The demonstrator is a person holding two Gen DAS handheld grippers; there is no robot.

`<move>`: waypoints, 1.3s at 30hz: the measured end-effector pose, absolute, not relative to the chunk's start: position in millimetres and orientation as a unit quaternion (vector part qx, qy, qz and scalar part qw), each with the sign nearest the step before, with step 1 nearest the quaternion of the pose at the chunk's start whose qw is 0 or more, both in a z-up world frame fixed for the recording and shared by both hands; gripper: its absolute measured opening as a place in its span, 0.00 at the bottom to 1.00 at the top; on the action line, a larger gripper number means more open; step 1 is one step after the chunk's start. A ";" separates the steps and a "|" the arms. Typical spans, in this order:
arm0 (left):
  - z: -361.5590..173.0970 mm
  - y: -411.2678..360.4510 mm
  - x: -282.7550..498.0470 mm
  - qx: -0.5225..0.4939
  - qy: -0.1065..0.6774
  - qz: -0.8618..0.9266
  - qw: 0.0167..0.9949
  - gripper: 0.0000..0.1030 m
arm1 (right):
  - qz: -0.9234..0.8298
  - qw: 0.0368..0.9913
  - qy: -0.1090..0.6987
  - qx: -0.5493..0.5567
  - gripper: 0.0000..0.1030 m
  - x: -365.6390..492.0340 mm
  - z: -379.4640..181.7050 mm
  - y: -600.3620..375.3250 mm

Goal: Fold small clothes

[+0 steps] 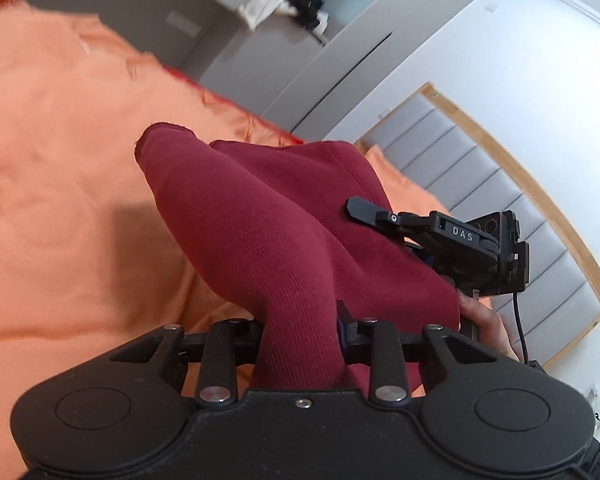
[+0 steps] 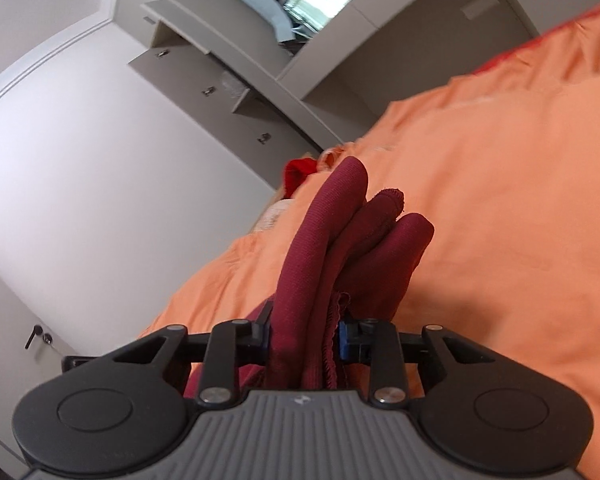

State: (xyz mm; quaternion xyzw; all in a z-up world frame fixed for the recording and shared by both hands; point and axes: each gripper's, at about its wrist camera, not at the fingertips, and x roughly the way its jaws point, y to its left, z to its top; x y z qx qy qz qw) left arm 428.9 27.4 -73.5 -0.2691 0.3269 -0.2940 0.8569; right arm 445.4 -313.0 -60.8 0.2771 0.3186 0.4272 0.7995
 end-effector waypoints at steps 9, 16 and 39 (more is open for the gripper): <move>-36.8 111.8 343.8 -0.252 0.314 -0.251 0.880 0.31 | 0.445 0.797 0.312 0.262 0.31 378.9 -28.3 -225.3; -67.3 154.8 312.5 -0.270 0.339 -0.215 0.875 0.31 | 0.442 0.777 0.341 0.291 0.31 362.2 -76.7 -182.2; -120.1 190.3 267.4 -0.294 0.392 -0.136 0.861 0.65 | 0.396 0.828 0.324 0.231 0.70 236.1 -101.7 -210.9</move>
